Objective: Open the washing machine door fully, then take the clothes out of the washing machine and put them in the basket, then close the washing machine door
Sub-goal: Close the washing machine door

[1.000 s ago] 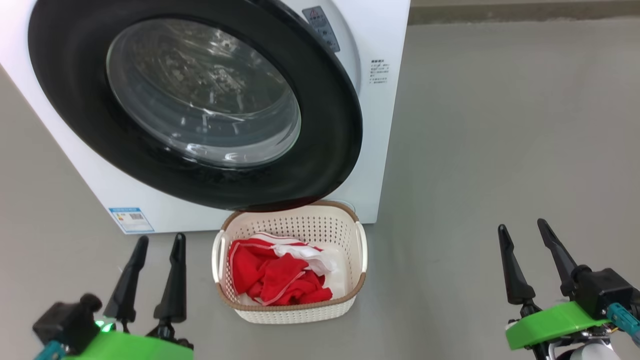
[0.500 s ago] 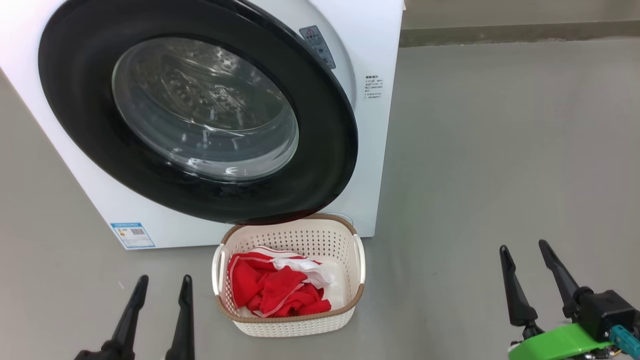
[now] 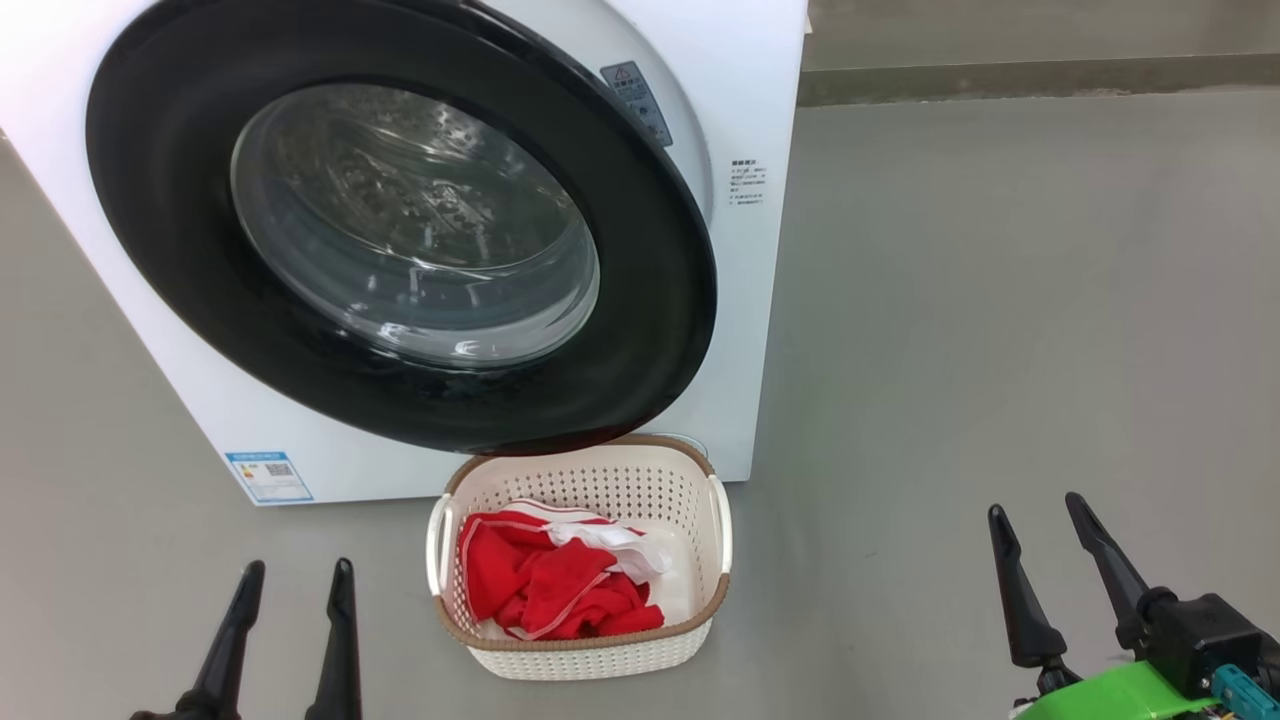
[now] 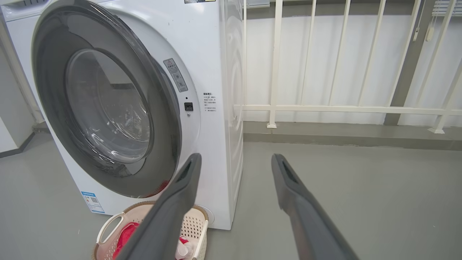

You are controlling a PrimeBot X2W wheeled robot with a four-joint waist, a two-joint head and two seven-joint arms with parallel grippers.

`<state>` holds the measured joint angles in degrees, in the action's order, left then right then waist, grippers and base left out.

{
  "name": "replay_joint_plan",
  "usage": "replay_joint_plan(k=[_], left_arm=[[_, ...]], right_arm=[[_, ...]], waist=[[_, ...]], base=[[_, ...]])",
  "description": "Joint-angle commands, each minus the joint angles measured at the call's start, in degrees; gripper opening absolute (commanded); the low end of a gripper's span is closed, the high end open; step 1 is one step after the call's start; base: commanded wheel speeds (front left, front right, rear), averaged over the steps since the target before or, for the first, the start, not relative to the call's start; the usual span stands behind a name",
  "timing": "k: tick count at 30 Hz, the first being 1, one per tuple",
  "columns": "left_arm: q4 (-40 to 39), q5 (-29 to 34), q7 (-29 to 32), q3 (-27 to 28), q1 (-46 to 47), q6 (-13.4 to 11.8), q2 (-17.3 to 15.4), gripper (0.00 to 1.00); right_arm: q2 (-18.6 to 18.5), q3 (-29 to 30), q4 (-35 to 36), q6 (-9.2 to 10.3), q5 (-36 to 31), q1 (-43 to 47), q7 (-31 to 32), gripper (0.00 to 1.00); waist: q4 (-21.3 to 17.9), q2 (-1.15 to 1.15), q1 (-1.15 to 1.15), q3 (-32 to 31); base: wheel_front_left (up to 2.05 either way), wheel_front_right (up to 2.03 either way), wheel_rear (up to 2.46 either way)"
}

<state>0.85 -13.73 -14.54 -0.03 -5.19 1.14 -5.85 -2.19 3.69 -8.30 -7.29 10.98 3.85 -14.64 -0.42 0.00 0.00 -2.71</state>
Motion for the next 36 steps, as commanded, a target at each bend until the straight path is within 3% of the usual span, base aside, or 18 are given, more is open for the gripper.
replay_joint_plan(k=[1, 5, 6, 7, 8, 9, 14, 29, 36], left_arm=[[-1.30, 0.69, -0.45, 2.41, 1.19, 0.65, 0.00, 1.00], [-1.28, 1.07, -0.45, 2.32, 1.37, 1.57, 0.64, 1.00], [-1.31, 1.13, -0.45, 2.21, 1.49, 1.73, 0.83, 1.00], [-1.33, 1.23, -0.45, 2.07, 1.60, 1.85, 1.02, 1.00], [-1.30, 1.36, -0.45, 1.80, 1.75, 2.01, 1.19, 1.00], [-1.20, 1.44, -0.46, 1.52, 1.91, 2.18, 1.35, 1.00], [-0.72, 1.77, -0.46, 0.72, 2.39, 2.75, 1.79, 1.00], [0.76, 1.78, -0.46, -2.27, 4.82, 4.20, 2.64, 1.00], [0.68, 1.39, -0.46, -3.27, 6.68, 4.45, 2.82, 1.00]], right_arm=[[-0.68, -1.10, 1.62, -0.20, 0.12, -0.35, -0.36, 1.00], [-0.68, -0.14, 1.27, -0.20, -0.21, -0.75, -0.36, 1.00], [-0.68, -0.07, 1.05, -0.20, -0.69, -1.13, -0.36, 0.95], [-0.68, -0.15, 0.79, -0.20, -1.31, -1.62, -0.36, 0.47], [-0.68, -0.12, 0.51, -0.20, -1.89, -2.19, -0.36, 0.12], [-0.68, -0.08, 0.09, -0.20, -2.43, -2.87, -0.36, 0.00], [-0.68, -0.86, -3.45, -0.20, -3.91, -6.84, -0.36, 0.00], [-0.68, -12.66, -21.75, -0.20, -5.81, -27.45, -0.36, 0.00], [-0.68, -14.17, -27.94, -0.20, -5.73, -37.05, -0.36, 0.00]], waist=[[0.29, 0.00, 0.00, 0.09], [1.33, 0.00, 0.00, 0.44], [1.60, 0.00, 0.00, 0.51], [1.89, 0.00, 0.00, 0.57], [2.32, 0.00, 0.00, 0.67], [2.72, 0.00, 0.00, 0.78], [4.14, 0.00, 0.00, 1.29], [10.20, 0.00, 0.00, 4.31], [13.12, 0.00, 0.00, 8.16]], base=[[0.00, 0.00, 0.00], [0.00, 0.00, 0.00], [0.00, 0.00, 0.00], [0.00, 0.00, 0.00], [0.00, 0.00, 0.00], [0.00, 0.00, 0.00], [0.00, 0.00, 0.00], [0.00, 0.00, 0.00], [0.00, 0.00, 0.00]])
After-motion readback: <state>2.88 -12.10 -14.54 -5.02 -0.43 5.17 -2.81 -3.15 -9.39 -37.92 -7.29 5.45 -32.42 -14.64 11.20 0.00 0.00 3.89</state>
